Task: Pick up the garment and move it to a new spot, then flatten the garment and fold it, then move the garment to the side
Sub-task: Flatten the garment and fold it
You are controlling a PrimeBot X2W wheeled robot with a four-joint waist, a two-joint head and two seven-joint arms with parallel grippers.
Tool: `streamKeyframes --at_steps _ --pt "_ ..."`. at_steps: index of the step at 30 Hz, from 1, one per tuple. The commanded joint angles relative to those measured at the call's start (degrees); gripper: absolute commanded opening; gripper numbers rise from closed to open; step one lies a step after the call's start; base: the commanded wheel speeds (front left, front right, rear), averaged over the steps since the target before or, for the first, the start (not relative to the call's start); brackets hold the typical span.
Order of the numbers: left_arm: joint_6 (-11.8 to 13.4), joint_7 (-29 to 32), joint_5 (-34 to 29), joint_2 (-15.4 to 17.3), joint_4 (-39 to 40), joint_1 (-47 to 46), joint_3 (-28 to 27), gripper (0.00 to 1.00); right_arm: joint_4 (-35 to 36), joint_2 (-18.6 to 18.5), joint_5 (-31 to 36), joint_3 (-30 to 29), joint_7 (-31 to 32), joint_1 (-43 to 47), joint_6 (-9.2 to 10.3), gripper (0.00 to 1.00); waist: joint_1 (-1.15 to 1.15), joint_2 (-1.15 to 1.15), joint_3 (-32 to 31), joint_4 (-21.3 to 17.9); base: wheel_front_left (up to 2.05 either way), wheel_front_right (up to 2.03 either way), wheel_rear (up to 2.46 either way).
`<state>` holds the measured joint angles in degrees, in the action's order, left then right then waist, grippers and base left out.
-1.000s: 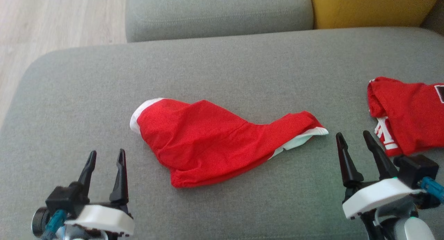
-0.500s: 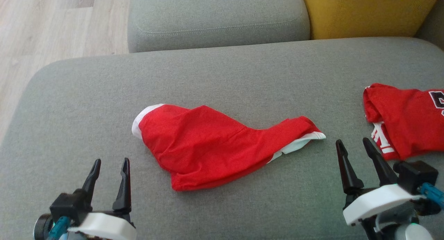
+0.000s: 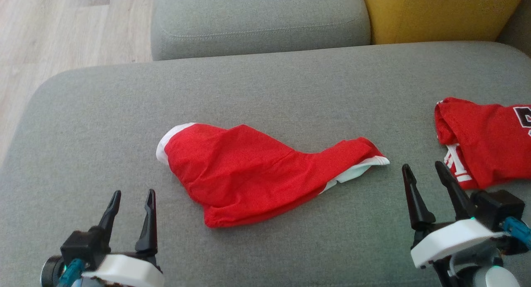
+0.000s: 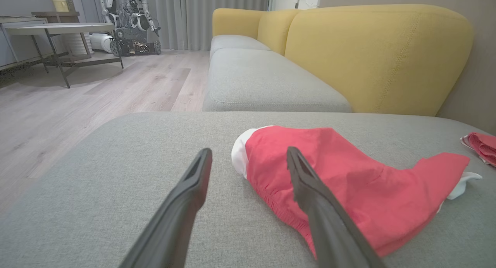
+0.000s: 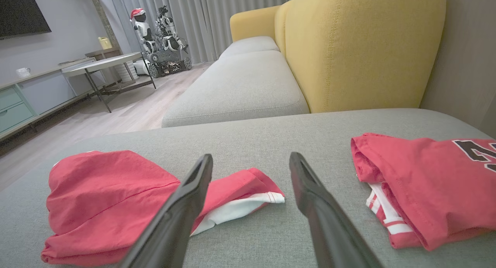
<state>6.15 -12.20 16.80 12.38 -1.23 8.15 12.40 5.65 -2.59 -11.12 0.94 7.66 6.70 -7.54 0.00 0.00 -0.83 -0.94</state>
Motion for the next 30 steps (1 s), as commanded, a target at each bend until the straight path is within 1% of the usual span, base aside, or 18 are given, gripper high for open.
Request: streamKeyframes --at_steps 1,8,18,20,23,27,30 --pt "0.6 -0.3 0.3 1.1 2.0 -2.2 -1.8 1.00 2.6 -0.3 0.5 1.3 0.2 -1.2 0.05 1.00 0.00 0.00 0.0 0.0 0.00 0.00 0.00" --pt "0.7 -0.5 0.5 1.0 1.8 -2.5 -1.6 1.00 4.1 -0.3 2.0 2.0 0.1 -1.2 0.05 1.00 0.00 0.00 0.2 0.1 0.00 0.00 0.00" --pt "0.2 0.4 1.2 0.7 0.8 -3.2 -0.4 1.00 4.4 -0.3 1.3 1.9 0.5 -1.0 0.05 1.00 0.00 0.00 0.6 0.2 0.00 0.00 0.00" --pt "-0.5 1.6 1.4 0.3 0.2 -3.7 0.8 1.00 4.4 -0.3 1.0 2.0 0.6 -1.0 0.05 1.00 0.00 0.00 0.9 0.2 0.00 0.00 0.00" --pt "-2.2 4.4 2.1 -0.6 -1.6 -4.9 3.3 1.00 4.5 -0.3 0.6 2.3 0.7 -1.5 0.05 1.00 0.00 0.00 2.1 0.1 0.00 0.00 0.00" --pt "-5.0 7.6 3.3 -2.2 -6.7 -7.5 6.7 1.00 4.4 -0.3 0.1 2.8 0.5 -2.5 0.05 1.00 0.00 0.00 4.3 -0.6 0.00 0.00 0.00" --pt "-6.8 8.6 4.3 -3.6 -11.1 -9.6 8.1 1.00 4.1 -0.3 -0.3 3.0 0.2 -3.3 0.05 1.00 0.00 0.00 5.9 -1.3 0.00 0.00 0.00"
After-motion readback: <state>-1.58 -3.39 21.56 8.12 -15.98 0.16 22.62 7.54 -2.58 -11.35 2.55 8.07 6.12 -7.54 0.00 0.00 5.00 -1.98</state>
